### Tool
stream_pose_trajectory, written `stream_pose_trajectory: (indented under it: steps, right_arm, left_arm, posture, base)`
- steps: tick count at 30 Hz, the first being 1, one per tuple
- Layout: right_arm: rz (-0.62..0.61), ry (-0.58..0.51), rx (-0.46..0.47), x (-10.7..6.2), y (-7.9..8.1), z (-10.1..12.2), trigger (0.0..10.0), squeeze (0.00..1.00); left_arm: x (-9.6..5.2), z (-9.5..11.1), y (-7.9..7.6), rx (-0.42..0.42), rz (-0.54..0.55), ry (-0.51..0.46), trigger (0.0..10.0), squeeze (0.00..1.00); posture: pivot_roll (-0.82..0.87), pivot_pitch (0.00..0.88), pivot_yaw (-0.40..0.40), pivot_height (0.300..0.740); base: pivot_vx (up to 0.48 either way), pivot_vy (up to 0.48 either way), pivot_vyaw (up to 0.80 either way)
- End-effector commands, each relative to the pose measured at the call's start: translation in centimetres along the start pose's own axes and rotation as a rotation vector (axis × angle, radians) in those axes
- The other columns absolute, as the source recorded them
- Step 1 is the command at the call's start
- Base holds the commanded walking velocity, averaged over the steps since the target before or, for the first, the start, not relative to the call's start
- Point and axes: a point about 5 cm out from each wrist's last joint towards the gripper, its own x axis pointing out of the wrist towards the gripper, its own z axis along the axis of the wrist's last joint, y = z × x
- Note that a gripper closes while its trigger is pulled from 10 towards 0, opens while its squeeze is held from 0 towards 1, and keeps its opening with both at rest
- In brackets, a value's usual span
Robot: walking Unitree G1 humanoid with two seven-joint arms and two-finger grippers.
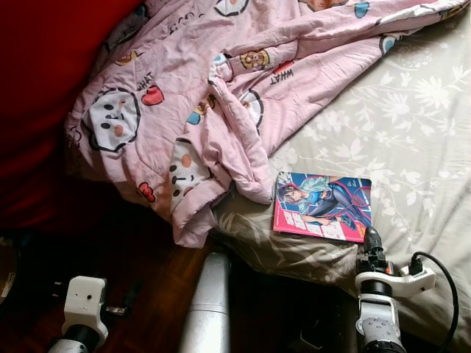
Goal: Clean up the room
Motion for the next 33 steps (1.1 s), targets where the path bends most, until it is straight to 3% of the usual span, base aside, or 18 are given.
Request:
stream_pose_trajectory:
  steps: [1,10,33]
  right_arm:
    - [-0.131,0.028,0.021,-2.1,-2.4,-1.0,10.0,0.0]
    - [-0.16,0.075,0.015,-2.5,-2.7,-1.9,10.0,0.0]
    - [-0.176,0.201,0.061,-2.7,-2.4,-4.7,10.0,0.0]
  left_arm:
    - [-0.9,-1.0,0.3,0.029,0.0,0.063,10.0,0.0]
    - [-0.8,-1.0,0.2,0.034,0.001,0.065,10.0,0.0]
    - [-0.4,-3.5,1.3,0.037,0.005,0.102,10.0,0.0]
  posture:
    - [0.3,0.537,0.231,0.608]
    - [0.3,0.537,0.231,0.608]
    - [0.31,0.537,0.234,0.608]
  base:
    - [0.0,0.0,0.0]
    - [0.0,0.0,0.0]
    - [0.0,0.0,0.0]
